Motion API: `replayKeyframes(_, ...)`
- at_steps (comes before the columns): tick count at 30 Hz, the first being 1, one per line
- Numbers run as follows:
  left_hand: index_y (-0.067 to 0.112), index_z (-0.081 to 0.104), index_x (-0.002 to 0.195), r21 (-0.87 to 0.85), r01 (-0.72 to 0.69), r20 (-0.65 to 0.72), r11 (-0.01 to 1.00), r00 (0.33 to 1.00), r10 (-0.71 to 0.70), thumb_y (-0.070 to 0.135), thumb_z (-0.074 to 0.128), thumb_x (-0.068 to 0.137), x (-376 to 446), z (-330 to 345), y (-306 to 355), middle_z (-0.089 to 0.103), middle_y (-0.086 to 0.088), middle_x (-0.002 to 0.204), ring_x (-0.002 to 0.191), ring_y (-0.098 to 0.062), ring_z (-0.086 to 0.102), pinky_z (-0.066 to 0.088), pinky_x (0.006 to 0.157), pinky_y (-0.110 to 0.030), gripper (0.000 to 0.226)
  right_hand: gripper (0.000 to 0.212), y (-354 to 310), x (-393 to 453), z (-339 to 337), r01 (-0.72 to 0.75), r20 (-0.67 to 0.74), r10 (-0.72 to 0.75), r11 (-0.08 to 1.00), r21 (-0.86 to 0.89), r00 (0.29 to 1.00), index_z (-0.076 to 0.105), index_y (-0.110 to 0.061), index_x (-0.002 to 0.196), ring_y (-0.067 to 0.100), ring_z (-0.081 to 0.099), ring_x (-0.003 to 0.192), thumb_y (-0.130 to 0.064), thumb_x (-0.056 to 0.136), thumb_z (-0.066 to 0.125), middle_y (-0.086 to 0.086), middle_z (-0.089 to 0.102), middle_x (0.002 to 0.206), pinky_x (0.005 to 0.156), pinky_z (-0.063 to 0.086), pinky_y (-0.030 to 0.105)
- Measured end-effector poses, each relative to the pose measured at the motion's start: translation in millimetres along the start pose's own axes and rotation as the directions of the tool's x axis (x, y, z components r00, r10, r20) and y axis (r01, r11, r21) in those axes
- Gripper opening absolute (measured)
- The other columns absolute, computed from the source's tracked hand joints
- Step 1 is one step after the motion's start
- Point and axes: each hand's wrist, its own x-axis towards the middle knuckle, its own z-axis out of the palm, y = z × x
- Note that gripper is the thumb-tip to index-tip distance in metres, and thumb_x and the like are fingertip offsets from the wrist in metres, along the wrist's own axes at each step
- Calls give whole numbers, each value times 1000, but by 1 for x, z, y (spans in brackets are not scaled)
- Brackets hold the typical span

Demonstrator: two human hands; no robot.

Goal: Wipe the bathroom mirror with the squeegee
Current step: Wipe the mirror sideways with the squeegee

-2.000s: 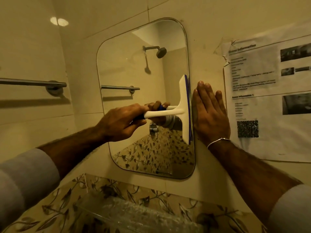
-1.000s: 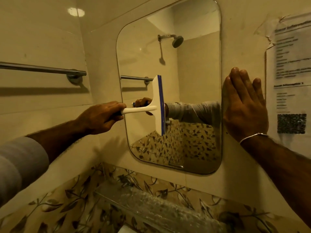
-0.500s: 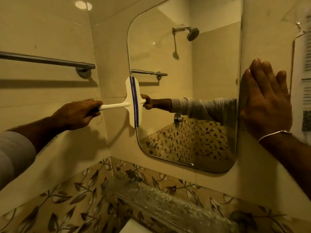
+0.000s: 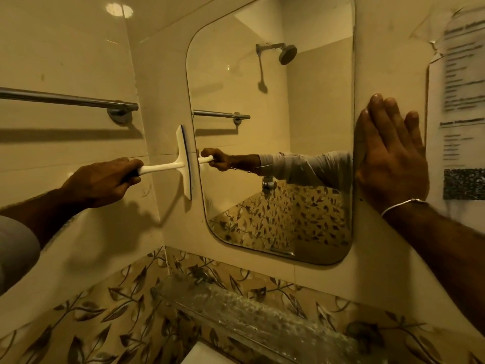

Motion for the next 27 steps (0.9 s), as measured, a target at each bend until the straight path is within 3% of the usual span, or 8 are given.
replayKeyframes(6, 16, 55, 116, -77, 16, -156, 997, 987, -28, 22, 58, 94, -14, -8, 10, 60, -6, 90, 57, -15, 48, 36, 47, -25, 24, 65, 1, 0, 1, 15, -7, -15, 1000, -23, 1000, 29, 3, 152, 38, 18, 151, -13, 90, 41, 23, 24, 161, 124, -8, 35)
replayKeyframes(10, 46, 44, 109, -157, -115, -230, 981, 970, 77, 40, 47, 92, -19, -21, 47, 50, 9, 85, 56, -7, 44, 34, 45, -22, 19, 67, 1, 1, 1, 24, -22, -25, 1000, -19, 999, 30, 3, 152, 38, 20, 150, -9, 89, 48, 23, 25, 161, 124, -9, 34)
replayKeyframes(12, 37, 51, 113, -196, -189, -263, 962, 956, 134, 47, 41, 90, -17, -26, 75, 48, 11, 84, 57, -7, 43, 35, 46, -22, 27, 68, 1, 2, 0, 27, -25, -27, 999, -18, 999, 31, 4, 152, 39, 20, 150, -7, 87, 50, 24, 25, 161, 124, -9, 34)
replayKeyframes(14, 17, 55, 112, -200, -292, -309, 935, 925, 223, 42, 42, 90, -14, -25, 106, 50, 8, 84, 57, -5, 42, 35, 47, -17, 36, 68, 0, 2, -1, 27, -23, -27, 999, -23, 999, 31, 3, 152, 38, 19, 150, -6, 87, 49, 24, 25, 161, 125, -9, 35)
replayKeyframes(15, 15, 54, 112, -211, -338, -321, 917, 910, 262, 41, 43, 91, -13, -23, 121, 51, 7, 84, 57, -6, 43, 37, 47, -17, 35, 68, 0, 2, -1, 23, -20, -24, 999, -23, 1000, 31, 3, 152, 37, 19, 151, -4, 88, 52, 23, 24, 161, 125, -8, 36)
replayKeyframes(17, 18, 52, 113, -236, -409, -324, 881, 888, 326, 43, 43, 92, -11, -17, 149, 54, 5, 85, 61, -9, 47, 45, 49, -22, 33, 68, 0, 2, -1, 23, -25, -23, 1000, -21, 999, 31, 4, 152, 37, 19, 151, -1, 88, 54, 23, 24, 161, 125, -7, 37)
replayKeyframes(21, 22, 49, 115, -265, -489, -326, 831, 856, 400, 51, 30, 97, -7, -3, 194, 53, 8, 85, 62, -6, 46, 45, 50, -20, 38, 62, -2, 2, -4, 28, -23, -28, 1000, -13, 999, 33, 5, 151, 38, 20, 150, -18, 93, 34, 24, 26, 160, 124, -7, 36)
replayKeyframes(27, 21, 48, 117, -232, -552, -345, 801, 817, 463, 39, 44, 94, -2, 17, 240, 58, 3, 84, 62, -7, 46, 42, 49, -21, 30, 70, 2, 1, -1, 29, -16, -30, 998, -50, 999, 31, 3, 152, 37, 19, 151, -2, 88, 58, 23, 24, 161, 125, -3, 40)
